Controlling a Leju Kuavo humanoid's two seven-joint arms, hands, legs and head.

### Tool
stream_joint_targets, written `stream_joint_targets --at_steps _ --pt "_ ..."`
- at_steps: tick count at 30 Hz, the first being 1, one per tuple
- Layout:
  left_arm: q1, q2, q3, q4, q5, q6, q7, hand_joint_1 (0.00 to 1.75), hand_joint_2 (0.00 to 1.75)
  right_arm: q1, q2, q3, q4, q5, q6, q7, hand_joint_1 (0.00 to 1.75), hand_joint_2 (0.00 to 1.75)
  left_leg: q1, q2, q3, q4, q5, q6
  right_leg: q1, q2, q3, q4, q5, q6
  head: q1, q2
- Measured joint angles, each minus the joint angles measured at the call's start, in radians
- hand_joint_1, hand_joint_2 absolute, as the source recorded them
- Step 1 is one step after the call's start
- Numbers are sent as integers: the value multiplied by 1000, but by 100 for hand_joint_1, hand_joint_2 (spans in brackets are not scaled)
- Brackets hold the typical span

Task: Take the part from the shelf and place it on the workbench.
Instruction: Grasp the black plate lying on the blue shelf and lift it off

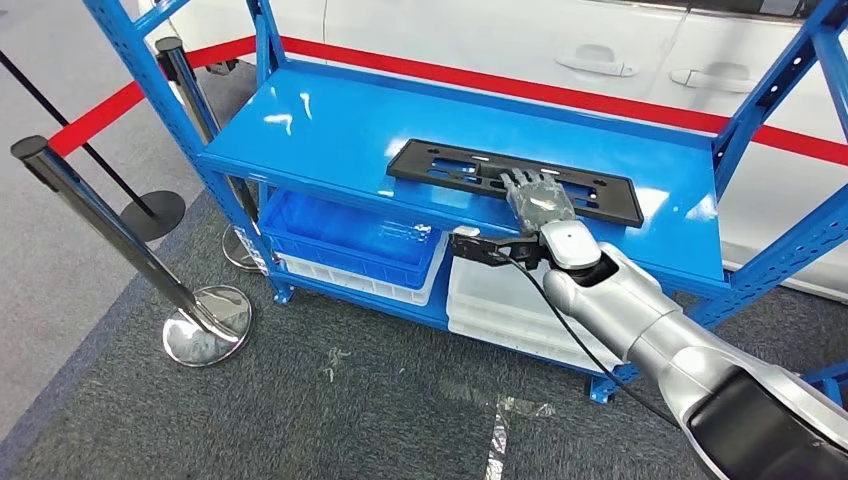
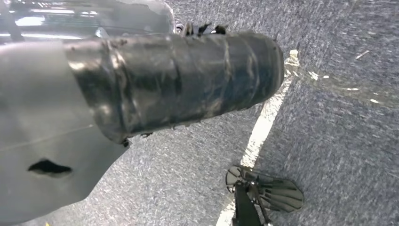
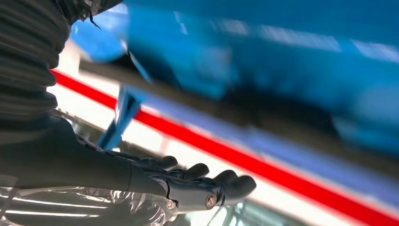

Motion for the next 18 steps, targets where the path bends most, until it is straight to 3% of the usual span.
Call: stream_joint_targets --at_steps 3,6,8,9,10,11,13,15,18 --pt "1 1 0 0 -3 1 6 0 0 19 -9 -1 13 -1 0 -1 0 175 2 3 -8 23 -23 -13 -6 2 8 -4 -2 -17 -3 0" --pt "1 6 0 0 -5 1 9 0 0 29 -16 -2 29 -5 16 -6 0 175 4 5 -91 192 -93 -24 -7 3 21 -7 -10 -32 -8 0" --pt "2 8 1 0 -6 0 9 0 0 42 -18 -2 41 -9 27 -13 0 175 4 5 -143 275 -104 -25 -4 4 29 -7 -17 -36 -8 0" --pt "2 8 3 0 -6 0 9 0 0 48 -19 -2 47 -11 29 -16 0 175 3 5 -147 269 -84 -22 -3 5 34 -7 -20 -37 -8 0" --pt "2 9 4 0 -6 -1 8 0 0 51 -20 -2 54 -12 29 -18 0 175 2 5 -132 225 -50 -18 -1 7 39 -7 -23 -36 -8 0" --pt "1 10 6 0 -6 -1 8 0 0 53 -22 -2 60 -12 28 -20 0 175 1 5 -103 156 -11 -10 0 8 45 -7 -27 -35 -8 0" --pt "-1 15 8 0 -8 0 8 0 0 53 -28 -2 71 -9 21 -21 0 175 -6 5 -47 39 33 3 4 9 51 -7 -33 -29 -8 0" --pt "-3 19 9 0 -12 4 11 0 0 50 -38 -4 78 -5 8 -21 0 175 -12 3 -29 3 32 10 5 9 53 -10 -35 -20 -7 0" --pt "0 22 12 0 -15 7 17 0 0 31 -57 -11 79 -1 0 -20 0 175 -7 4 -19 -17 37 20 4 7 51 -2 -47 -4 -7 0"
